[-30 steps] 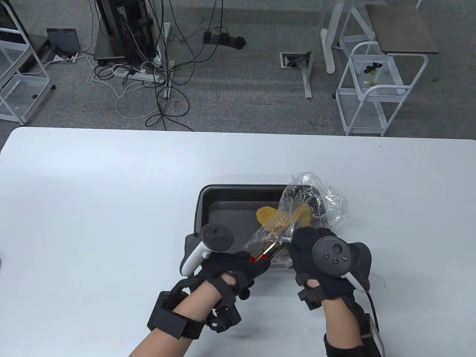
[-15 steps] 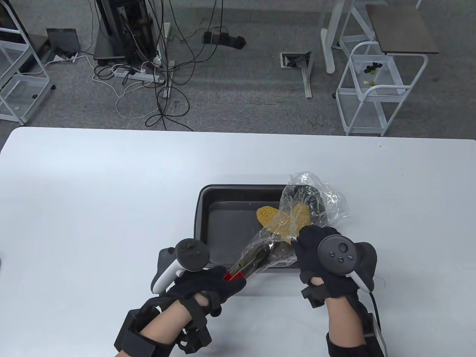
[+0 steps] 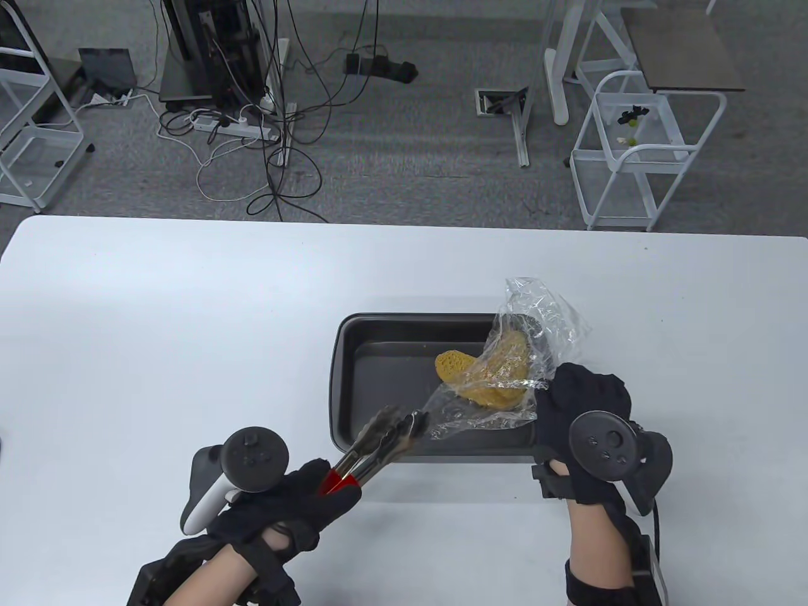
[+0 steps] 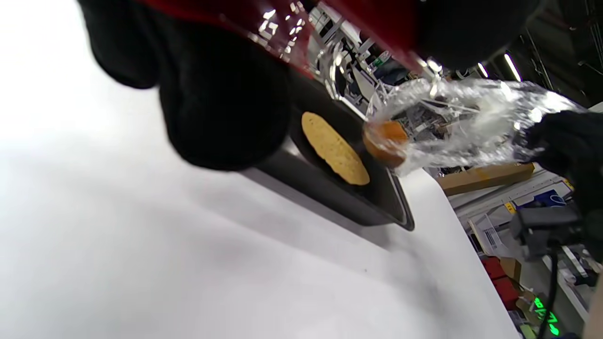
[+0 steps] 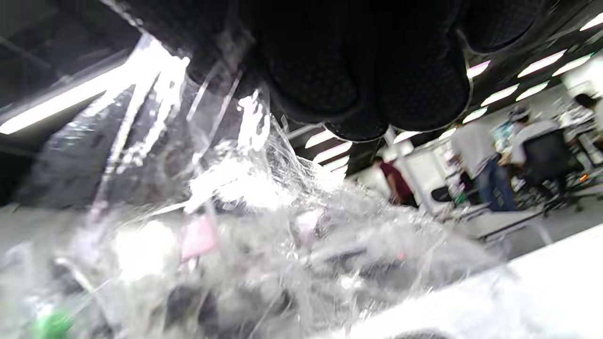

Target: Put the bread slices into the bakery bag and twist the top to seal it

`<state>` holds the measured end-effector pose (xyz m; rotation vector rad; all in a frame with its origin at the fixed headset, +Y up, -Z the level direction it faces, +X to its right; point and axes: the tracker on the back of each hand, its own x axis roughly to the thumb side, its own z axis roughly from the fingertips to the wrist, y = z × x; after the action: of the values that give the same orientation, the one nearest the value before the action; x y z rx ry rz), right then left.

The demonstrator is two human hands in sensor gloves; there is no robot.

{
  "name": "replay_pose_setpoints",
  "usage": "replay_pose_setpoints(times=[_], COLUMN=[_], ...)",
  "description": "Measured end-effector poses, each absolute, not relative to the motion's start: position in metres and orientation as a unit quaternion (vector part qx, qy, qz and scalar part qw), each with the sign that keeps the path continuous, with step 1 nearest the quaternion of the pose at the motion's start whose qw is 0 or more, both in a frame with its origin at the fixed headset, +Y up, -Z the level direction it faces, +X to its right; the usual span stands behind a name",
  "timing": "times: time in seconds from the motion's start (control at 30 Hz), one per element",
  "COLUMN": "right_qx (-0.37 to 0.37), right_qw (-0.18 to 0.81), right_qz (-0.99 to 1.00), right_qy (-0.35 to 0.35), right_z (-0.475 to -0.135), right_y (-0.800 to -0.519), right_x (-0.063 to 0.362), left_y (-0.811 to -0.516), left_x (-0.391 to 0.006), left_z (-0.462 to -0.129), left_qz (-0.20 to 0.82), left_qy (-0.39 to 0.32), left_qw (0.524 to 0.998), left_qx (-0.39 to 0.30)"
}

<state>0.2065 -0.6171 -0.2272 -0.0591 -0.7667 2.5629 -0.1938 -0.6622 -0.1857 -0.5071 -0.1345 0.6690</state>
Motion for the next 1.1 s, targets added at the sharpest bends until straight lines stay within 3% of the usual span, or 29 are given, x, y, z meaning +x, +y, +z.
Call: replay_pose_setpoints(times=[0.13, 0.33, 0.67, 1.1], right_qx=[-0.064, -0.102, -0.165, -0.188], right_qw=[0.247, 0.272, 0.283, 0.306], right_qz=[0.915, 0.881, 0.859, 0.851], right_qy=[-0.312, -0.372, -0.395, -0.383], right_z=[-0.221, -0.207, -0.197, -0.199], right_y=[-0.614, -0.603, -0.602, -0.610], right_x=[0.227, 0.251, 0.277, 0.297], left_y=[-0.661, -0.668, -0.680, -0.708], left_x=[-0.186, -0.156, -0.123, -0.135], left_z=[-0.200, -0.238, -0.304, -0.361], left_qz=[0.285, 0.128, -0.016, 0.103], left_qy=[-0.058, -0.054, -0.070, -0.042], left_qw=[0.927, 0.974, 0.982, 0.948], left_qx=[-0.235, -0.179, -0.174, -0.298])
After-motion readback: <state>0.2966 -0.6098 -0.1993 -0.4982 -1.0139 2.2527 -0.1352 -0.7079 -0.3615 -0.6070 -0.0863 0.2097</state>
